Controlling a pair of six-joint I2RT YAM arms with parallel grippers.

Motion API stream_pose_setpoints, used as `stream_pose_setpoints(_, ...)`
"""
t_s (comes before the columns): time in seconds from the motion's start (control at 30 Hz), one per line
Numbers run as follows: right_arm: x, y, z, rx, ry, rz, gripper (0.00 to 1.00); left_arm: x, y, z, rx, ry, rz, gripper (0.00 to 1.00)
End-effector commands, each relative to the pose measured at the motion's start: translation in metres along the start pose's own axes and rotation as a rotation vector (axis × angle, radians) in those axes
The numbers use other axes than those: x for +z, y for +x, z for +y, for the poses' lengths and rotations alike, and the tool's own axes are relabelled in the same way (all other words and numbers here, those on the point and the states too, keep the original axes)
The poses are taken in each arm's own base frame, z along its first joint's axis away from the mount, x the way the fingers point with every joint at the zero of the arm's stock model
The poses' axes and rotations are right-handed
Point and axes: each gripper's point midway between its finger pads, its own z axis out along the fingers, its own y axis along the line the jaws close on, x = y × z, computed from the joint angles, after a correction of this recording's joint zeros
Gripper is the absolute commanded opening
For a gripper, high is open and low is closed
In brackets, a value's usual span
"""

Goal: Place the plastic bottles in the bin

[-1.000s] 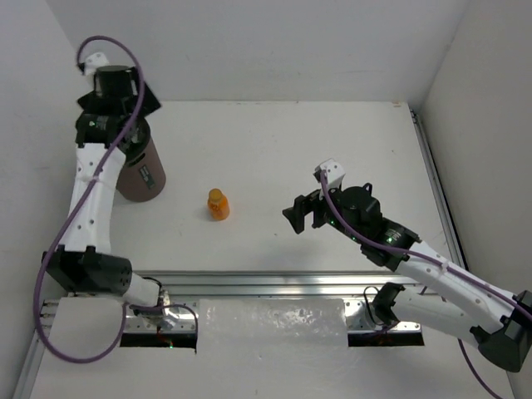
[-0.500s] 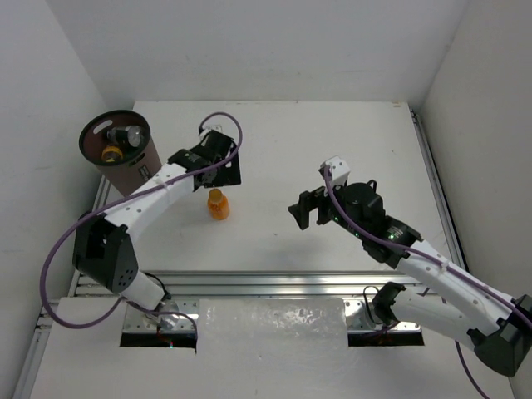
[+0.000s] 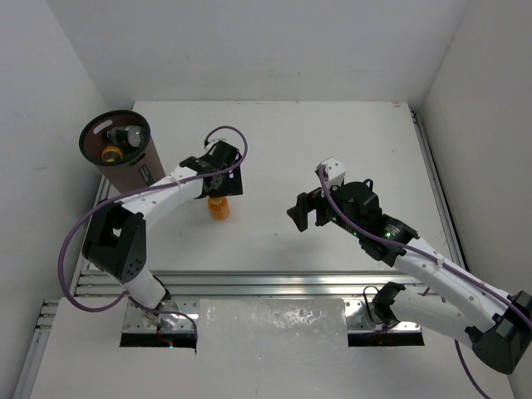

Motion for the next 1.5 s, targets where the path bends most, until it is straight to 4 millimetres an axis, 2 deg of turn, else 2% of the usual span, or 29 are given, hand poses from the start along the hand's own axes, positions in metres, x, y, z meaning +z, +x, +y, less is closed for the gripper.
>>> stream_pose_setpoints(0.0,0.003,-0.004,0.0,-0.003,-0.007,-0.01,0.99,0.007,0.007,-0.002,-0.009,-0.001,0.0,0.84)
stream_pose_setpoints(0.03,0.003,-0.004,0.0,-0.003,-0.01,-0.011,0.99,0.008,0.01,0.001,-0.009,-0.006,0.004,0.83)
stream_pose_setpoints(0.1,0.004,-0.003,0.001,0.0,-0.011,-0.007,0.99,0.007,0.012,0.003,-0.011,-0.011,0.004,0.72)
stream_pose_setpoints(0.13,0.004,-0.003,0.001,0.0,-0.012,-0.006,0.99,0.005,0.013,0.005,-0.014,-0.016,-0.001,0.64)
stream_pose_setpoints(0.17,0.005,-0.002,0.001,0.001,-0.01,-0.002,0.99,0.003,0.013,0.006,-0.015,-0.015,-0.006,0.48)
stream_pose_setpoints(0.27,0.005,-0.001,0.001,0.002,-0.011,0.0,0.99,-0.006,0.007,0.009,-0.028,-0.014,-0.031,0.23)
stream_pose_setpoints(0.37,0.005,-0.002,0.001,-0.001,-0.01,-0.002,0.99,-0.02,-0.006,0.008,-0.044,0.006,-0.067,0.12)
stream_pose_setpoints(0.47,0.005,-0.003,-0.002,-0.004,0.003,-0.006,0.99,-0.05,-0.035,0.009,-0.069,0.024,-0.149,0.09)
stream_pose_setpoints(0.5,0.004,-0.002,-0.002,-0.005,0.003,-0.006,0.99,-0.065,-0.045,0.014,-0.078,0.015,-0.18,0.09)
stream_pose_setpoints(0.53,0.004,-0.004,-0.004,-0.007,0.008,-0.01,0.99,-0.084,-0.07,0.019,-0.108,0.002,-0.252,0.09)
stream_pose_setpoints(0.57,0.003,-0.003,-0.003,-0.007,0.007,-0.008,0.99,-0.095,-0.082,0.023,-0.121,-0.004,-0.283,0.09)
stream_pose_setpoints(0.6,0.003,-0.003,-0.004,-0.006,0.009,-0.009,0.99,-0.117,-0.103,0.029,-0.146,0.001,-0.332,0.09)
stream_pose_setpoints(0.67,0.004,-0.002,-0.005,-0.007,0.012,-0.006,0.99,-0.133,-0.13,0.055,-0.21,-0.038,-0.38,0.07)
stream_pose_setpoints(0.7,0.004,-0.001,-0.006,-0.009,0.014,-0.003,0.99,-0.153,-0.15,0.066,-0.238,-0.038,-0.426,0.07)
stream_pose_setpoints(0.73,0.005,0.0,-0.007,-0.011,0.016,0.001,0.99,-0.16,-0.165,0.092,-0.291,-0.075,-0.453,0.07)
stream_pose_setpoints(0.77,0.005,0.0,-0.008,-0.012,0.019,0.002,0.99,-0.179,-0.182,0.108,-0.317,-0.089,-0.499,0.07)
stream_pose_setpoints(0.8,0.005,0.001,-0.008,-0.012,0.02,0.005,0.99,-0.175,-0.182,0.122,-0.327,-0.124,-0.489,0.07)
stream_pose_setpoints(0.83,0.006,0.001,-0.008,-0.011,0.02,0.006,0.99,-0.192,-0.201,0.151,-0.386,-0.169,-0.543,0.07)
stream_pose_setpoints(0.9,0.007,0.001,-0.009,-0.008,0.023,0.008,0.99,-0.205,-0.216,0.175,-0.385,-0.223,-0.556,0.07)
stream_pose_setpoints(0.93,0.007,0.003,-0.009,-0.007,0.021,0.013,0.99,-0.199,-0.216,0.199,-0.393,-0.314,-0.525,0.07)
stream_pose_setpoints(0.97,0.008,0.004,-0.009,-0.006,0.02,0.016,0.99,-0.208,-0.219,0.209,-0.414,-0.341,-0.547,0.07)
stream_pose_setpoints(1.03,0.009,0.004,-0.01,-0.005,0.02,0.016,0.99,-0.203,-0.223,0.242,-0.448,-0.414,-0.528,0.07)
stream_pose_setpoints(1.1,0.01,0.005,-0.01,-0.004,0.019,0.022,0.99,-0.19,-0.22,0.259,-0.463,-0.426,-0.497,0.08)
stream_pose_setpoints(1.17,0.01,0.006,-0.01,-0.004,0.018,0.026,0.99,-0.181,-0.218,0.266,-0.474,-0.433,-0.489,0.08)
stream_pose_setpoints(1.2,0.01,0.005,-0.01,-0.003,0.017,0.021,0.99,-0.171,-0.216,0.27,-0.482,-0.438,-0.465,0.1)
stream_pose_setpoints(1.37,0.011,0.007,-0.008,-0.003,0.003,0.028,0.99,-0.137,-0.208,0.268,-0.46,-0.432,-0.374,0.22)
stream_pose_setpoints(1.47,0.012,0.008,-0.007,-0.002,-0.004,0.031,0.99,-0.133,-0.204,0.261,-0.455,-0.389,-0.381,0.47)
